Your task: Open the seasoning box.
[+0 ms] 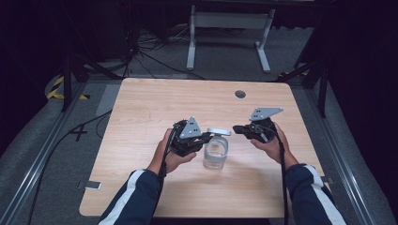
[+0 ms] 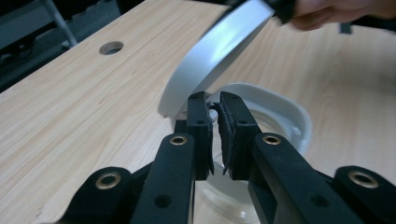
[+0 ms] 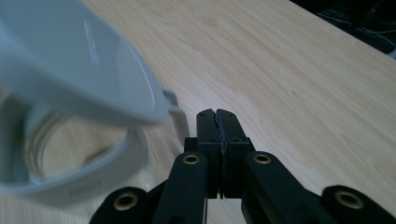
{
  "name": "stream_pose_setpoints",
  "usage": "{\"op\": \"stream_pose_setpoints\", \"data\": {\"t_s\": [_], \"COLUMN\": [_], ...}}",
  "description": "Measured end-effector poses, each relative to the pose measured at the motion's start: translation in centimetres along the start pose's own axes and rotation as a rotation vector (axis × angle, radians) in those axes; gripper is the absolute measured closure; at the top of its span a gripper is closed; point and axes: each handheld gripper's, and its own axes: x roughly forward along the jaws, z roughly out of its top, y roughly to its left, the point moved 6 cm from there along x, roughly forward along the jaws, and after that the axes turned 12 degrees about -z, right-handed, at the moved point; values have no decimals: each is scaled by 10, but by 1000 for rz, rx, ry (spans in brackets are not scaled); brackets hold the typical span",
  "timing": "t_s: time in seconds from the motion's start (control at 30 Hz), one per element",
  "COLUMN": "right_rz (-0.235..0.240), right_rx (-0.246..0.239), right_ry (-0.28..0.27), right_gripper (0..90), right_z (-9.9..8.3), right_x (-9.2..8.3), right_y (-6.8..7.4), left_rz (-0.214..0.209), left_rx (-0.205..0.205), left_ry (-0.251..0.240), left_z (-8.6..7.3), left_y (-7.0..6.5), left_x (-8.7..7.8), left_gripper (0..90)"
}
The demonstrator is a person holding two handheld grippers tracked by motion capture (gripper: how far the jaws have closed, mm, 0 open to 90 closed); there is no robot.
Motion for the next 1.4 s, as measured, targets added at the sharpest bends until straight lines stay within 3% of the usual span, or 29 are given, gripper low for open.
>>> {"op": "stream_pose_setpoints", "data": {"t_s": [0.1, 0.13, 0.23, 0.27, 0.3, 0.43, 0.53, 0.6, 0.67, 0.8, 0.93, 1.03, 1.17, 1.23, 1.27, 1.3, 1.4], "right_rz": [-10, -11, -8, -17, -17, -39, -73, -99, -113, -137, -174, -187, -214, -226, -222, -218, -220], "right_rx": [24, 35, 46, 43, 43, 52, 37, 52, 78, 96, 127, 160, 196, 181, 184, 181, 187], "right_ry": [-12, -18, -22, -21, -21, -22, -3, -6, -2, 20, 22, 38, 82, 57, 75, 113, 111], "right_gripper": [880, 874, 866, 850, 850, 793, 759, 729, 685, 645, 538, 449, 390, 385, 369, 341, 332], "right_z": [-16, -24, -42, -52, -52, -84, -107, -123, -137, -161, -179, -190, -207, -206, -207, -210, -209], "right_x": [-17, -26, -41, -48, -48, -72, -88, -99, -105, -115, -122, -124, -123, -125, -125, -123, -123], "right_y": [-6, -7, -7, -7, -7, -4, -1, -2, -3, -3, -7, -11, -14, -13, -13, -12, -13], "left_rz": [10, -3, 12, 24, 24, 34, 56, 74, 96, 118, 125, 134, 95, 86, 68, 57, 58], "left_rx": [-15, -38, -21, 1, 1, -8, 5, -10, -8, -52, -94, -113, -155, -168, -178, -201, -201], "left_ry": [3, -30, -16, 11, 11, -12, 2, 17, 70, 118, 141, 186, 184, 200, 214, 196, 199], "left_z": [1, 4, 6, 5, 5, -3, -25, -43, -60, -97, -129, -153, -170, -178, -182, -185, -185], "left_y": [9, 10, 13, 15, 15, 7, 2, -2, -3, -4, -5, -7, -11, -12, -13, -14, -14], "left_x": [3, 2, -1, -4, -4, -16, -33, -43, -52, -64, -75, -78, -80, -78, -78, -76, -76], "left_gripper": [815, 806, 778, 762, 744, 653, 612, 580, 551, 495, 420, 339, 276, 254, 248, 239, 217]}}
